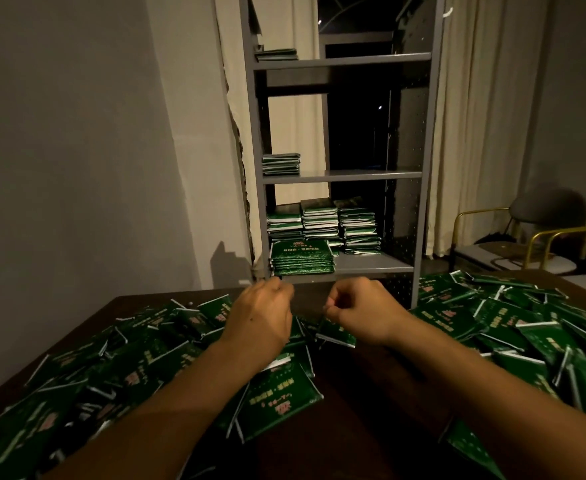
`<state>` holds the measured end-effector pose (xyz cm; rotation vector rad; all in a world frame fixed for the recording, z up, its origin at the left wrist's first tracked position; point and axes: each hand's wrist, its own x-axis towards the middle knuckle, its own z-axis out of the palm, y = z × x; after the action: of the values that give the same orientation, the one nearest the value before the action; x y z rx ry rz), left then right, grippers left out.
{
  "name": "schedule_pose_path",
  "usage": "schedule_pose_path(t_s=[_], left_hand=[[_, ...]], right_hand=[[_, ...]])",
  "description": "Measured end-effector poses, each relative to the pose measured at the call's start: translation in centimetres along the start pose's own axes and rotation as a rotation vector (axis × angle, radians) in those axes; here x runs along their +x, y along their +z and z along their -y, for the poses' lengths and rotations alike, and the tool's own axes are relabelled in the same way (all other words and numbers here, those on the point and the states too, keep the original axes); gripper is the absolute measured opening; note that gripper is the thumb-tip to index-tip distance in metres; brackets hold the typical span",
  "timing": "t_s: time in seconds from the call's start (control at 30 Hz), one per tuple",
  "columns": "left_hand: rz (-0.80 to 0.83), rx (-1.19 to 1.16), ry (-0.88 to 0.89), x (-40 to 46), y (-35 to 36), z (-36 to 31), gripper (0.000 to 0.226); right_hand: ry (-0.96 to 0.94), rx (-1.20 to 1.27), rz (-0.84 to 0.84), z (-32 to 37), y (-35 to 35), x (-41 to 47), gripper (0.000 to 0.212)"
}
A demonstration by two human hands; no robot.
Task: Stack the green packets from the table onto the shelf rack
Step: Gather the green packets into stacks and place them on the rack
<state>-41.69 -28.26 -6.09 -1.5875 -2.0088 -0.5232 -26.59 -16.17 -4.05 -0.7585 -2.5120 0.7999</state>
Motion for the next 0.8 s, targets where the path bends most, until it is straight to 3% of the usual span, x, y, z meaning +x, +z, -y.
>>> schedule_pose_path(t_s=[0.17,0.3,0.4,0.57,0.67,0.8], left_hand=[[-0.004,-0.146,-0.077,-2.0,-0.6,0.3,0.031],[0.07,-0.167,-0.228,-4.8,-1.0,-0.1,0.039],[0.12,-0.176,-0.325,-6.8,-0.5,-0.7,0.037],[0.025,-0.233,-0.352,-8.4,0.8,-2.3,0.037],[0.003,-0.264,-0.369,-8.0,1.6,-2.8,0.039],[-0.028,-0.285,-0.356,-7.0,2.4,-3.2,0.041]], right_hand=[[-0.04,-0.009,0.013,0.7,0.6,-1.5,0.012],[0.028,-0.078,0.146,1.3,3.0,-3.1,0.007],[0.145,-0.117,0.176,0.7,6.0,-3.5,0.029],[0.289,-0.116,0.024,-0.6,10.7,-2.1,0.06],[0.346,-0.068,-0.014,-0.4,11.5,-1.0,0.055],[0.44,-0.012,0.059,-0.5,11.2,0.6,0.03]])
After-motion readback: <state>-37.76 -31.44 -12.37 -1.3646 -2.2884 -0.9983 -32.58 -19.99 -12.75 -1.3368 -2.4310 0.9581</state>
